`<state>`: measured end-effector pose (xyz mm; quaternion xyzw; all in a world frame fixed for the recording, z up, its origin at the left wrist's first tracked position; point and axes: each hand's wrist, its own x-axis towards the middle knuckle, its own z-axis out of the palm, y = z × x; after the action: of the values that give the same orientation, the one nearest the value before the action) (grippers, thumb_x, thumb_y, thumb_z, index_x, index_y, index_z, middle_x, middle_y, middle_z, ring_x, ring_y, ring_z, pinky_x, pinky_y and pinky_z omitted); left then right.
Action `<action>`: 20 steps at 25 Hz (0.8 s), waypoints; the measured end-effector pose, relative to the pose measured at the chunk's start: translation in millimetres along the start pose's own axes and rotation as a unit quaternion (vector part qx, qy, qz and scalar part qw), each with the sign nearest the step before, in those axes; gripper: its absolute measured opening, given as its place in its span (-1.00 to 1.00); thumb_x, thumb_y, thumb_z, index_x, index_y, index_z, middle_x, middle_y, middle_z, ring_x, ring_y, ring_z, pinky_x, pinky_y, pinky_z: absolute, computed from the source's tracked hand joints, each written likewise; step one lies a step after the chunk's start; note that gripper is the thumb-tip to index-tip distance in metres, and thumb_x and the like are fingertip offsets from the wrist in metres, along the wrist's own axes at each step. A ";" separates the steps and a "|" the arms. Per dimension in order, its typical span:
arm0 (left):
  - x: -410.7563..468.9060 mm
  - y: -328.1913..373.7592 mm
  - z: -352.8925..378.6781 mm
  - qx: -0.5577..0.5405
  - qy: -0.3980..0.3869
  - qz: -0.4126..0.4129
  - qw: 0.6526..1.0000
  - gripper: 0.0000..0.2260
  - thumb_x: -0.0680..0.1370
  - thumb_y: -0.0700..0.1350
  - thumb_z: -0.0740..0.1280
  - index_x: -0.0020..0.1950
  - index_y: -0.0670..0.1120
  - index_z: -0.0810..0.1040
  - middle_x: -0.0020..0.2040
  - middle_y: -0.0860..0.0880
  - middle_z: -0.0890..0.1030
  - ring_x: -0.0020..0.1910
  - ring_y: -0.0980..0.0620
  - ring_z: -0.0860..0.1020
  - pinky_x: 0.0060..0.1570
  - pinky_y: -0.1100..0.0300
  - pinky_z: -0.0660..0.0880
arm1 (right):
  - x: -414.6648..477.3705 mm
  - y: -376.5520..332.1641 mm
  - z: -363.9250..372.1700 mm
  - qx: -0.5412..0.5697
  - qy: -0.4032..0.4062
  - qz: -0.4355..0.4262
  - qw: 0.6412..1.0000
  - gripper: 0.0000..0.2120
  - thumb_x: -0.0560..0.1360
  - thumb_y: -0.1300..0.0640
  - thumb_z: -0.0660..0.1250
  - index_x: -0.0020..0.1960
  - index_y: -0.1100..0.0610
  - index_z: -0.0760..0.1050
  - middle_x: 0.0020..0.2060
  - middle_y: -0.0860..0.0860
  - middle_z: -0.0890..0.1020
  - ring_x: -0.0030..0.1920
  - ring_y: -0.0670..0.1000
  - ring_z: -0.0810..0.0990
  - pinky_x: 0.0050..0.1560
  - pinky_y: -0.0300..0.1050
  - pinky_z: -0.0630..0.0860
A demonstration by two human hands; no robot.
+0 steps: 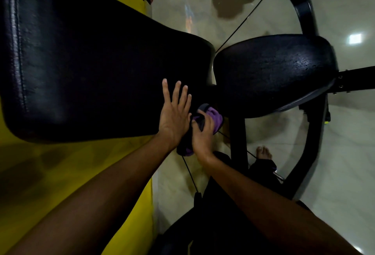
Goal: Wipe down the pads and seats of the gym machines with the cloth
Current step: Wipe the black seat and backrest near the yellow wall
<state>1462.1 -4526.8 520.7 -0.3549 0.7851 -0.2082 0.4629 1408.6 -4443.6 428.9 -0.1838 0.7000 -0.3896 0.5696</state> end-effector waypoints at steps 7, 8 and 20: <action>2.5 6.4 -0.2 -0.019 0.012 -0.004 1.000 -0.41 0.68 0.15 -0.18 0.64 -0.11 -0.11 0.63 -0.26 -0.15 0.57 -0.39 -0.22 0.35 -0.57 -0.23 | 50.8 34.8 -20.2 0.005 0.043 0.022 0.999 -0.74 0.57 -0.02 0.31 0.23 -0.02 0.58 0.27 0.02 0.55 0.32 0.07 0.50 0.40 0.09 0.42; 3.9 7.6 -1.0 -0.028 0.011 -0.008 1.000 -0.41 0.68 0.15 -0.18 0.64 -0.11 -0.10 0.63 -0.25 -0.15 0.57 -0.39 -0.22 0.35 -0.57 -0.24 | 59.0 38.0 -30.4 -0.008 0.020 0.044 0.999 -0.75 0.59 -0.04 0.30 0.23 -0.06 0.58 0.26 0.02 0.57 0.31 0.08 0.52 0.38 0.13 0.45; 32.9 24.8 -30.2 -0.340 0.000 -0.068 0.938 -0.50 0.71 0.06 -0.12 0.62 -0.10 0.14 0.62 -0.14 0.14 0.62 -0.17 0.01 0.53 -0.27 -0.22 | 57.9 -40.4 -105.0 -0.367 -0.095 -0.257 0.889 -0.42 0.48 0.07 0.42 0.48 -0.03 0.41 0.48 0.01 0.36 0.52 0.07 0.28 0.41 0.01 0.39</action>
<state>1416.1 -4535.1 500.0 -0.5439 0.7831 0.0399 0.2989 1285.9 -4474.3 426.5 -0.5894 0.6642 -0.2180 0.4049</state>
